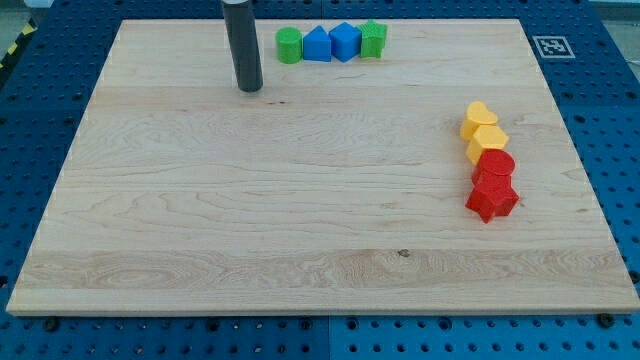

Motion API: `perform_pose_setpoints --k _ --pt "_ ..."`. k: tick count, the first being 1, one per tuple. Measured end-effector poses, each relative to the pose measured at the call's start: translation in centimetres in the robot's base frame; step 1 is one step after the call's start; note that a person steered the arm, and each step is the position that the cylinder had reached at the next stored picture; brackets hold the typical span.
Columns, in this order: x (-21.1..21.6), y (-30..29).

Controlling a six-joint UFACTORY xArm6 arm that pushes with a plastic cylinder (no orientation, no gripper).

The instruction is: Point at bottom right

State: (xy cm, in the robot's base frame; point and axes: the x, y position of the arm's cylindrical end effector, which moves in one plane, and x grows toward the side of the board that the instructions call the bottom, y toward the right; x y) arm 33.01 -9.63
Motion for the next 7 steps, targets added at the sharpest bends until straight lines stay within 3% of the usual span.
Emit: perform_pose_setpoints --k 3,5,7 --pt "0.3 0.0" --pt "2.8 0.0" --pt "8.3 0.0"
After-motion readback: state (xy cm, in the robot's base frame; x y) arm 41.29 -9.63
